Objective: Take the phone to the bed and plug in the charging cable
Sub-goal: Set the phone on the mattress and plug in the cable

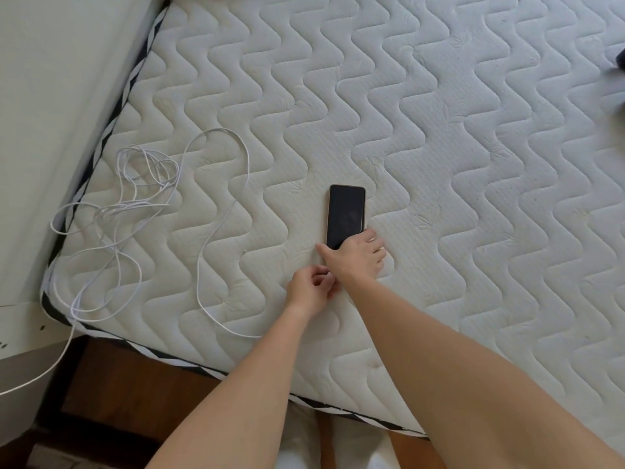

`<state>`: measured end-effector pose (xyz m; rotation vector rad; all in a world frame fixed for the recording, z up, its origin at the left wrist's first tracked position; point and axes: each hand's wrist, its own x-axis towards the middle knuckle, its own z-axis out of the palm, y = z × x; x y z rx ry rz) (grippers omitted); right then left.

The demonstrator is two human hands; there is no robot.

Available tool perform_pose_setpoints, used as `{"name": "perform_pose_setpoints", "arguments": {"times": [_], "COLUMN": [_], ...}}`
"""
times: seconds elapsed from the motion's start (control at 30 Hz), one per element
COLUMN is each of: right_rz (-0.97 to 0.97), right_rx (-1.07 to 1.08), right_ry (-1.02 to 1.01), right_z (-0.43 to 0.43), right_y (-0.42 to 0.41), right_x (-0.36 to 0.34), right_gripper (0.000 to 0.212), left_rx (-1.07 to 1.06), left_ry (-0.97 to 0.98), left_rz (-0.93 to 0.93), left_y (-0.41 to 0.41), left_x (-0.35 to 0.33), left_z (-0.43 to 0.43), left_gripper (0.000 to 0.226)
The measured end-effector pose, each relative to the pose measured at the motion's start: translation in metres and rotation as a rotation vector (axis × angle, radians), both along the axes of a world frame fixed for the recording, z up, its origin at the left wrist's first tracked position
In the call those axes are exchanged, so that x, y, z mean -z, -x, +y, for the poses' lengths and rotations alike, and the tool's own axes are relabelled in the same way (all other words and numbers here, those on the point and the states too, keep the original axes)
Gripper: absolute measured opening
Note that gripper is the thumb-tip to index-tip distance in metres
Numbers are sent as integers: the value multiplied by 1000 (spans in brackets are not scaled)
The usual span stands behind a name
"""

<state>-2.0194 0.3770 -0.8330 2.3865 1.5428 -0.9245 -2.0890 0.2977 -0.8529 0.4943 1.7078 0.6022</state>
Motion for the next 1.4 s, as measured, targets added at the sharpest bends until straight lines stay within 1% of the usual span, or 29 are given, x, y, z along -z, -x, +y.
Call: {"name": "perform_pose_setpoints", "arguments": {"times": [0.1, 0.17, 0.23, 0.33, 0.4, 0.43, 0.5, 0.6, 0.73, 0.9, 1.03, 1.17, 1.4], "right_rz": [-19, 83, 292, 536, 728, 820, 918, 966, 1053, 1127, 1168, 1223, 1250], "right_rx": [-47, -45, 110, 320, 516, 629, 778, 829, 900, 1005, 1044, 1065, 1139], "right_ry": [-40, -44, -23, 48, 102, 146, 205, 228, 194, 189, 173, 147, 121], "right_z": [1, 5, 9, 12, 15, 16, 16, 12, 10, 8, 9, 13, 15], "right_y": [3, 0, -2, -8, -10, -11, -12, -12, -9, -7, -5, -4, -4], "right_x": [4, 6, 5, 2, 0, -3, -6, -9, -15, -18, -21, -22, -19], "right_gripper": [96, 86, 74, 68, 46, 40, 41, 39, 33, 36, 37, 44, 46], "left_rx": [3, -30, -58, -111, -148, -168, -209, -240, -240, -257, -276, -316, -243], "left_ry": [-9, -22, -42, -63, -72, -71, -72, -71, -68, -66, -27, -20, -8], "left_rz": [-40, -72, -82, -118, -127, -120, -117, -141, -173, -206, -261, -329, -285], "left_y": [3, 4, 5, 9, 13, 16, 21, 24, 24, 20, 18, 20, 19], "left_x": [2, 1, -3, -10, -16, -18, -22, -29, -34, -40, -42, -43, -42], "left_z": [-2, -3, -2, -2, -2, -2, 0, 2, 6, 8, 13, 19, 24], "left_gripper": [25, 26, 24, 22, 21, 22, 23, 22, 15, 8, 12, 20, 21]}}
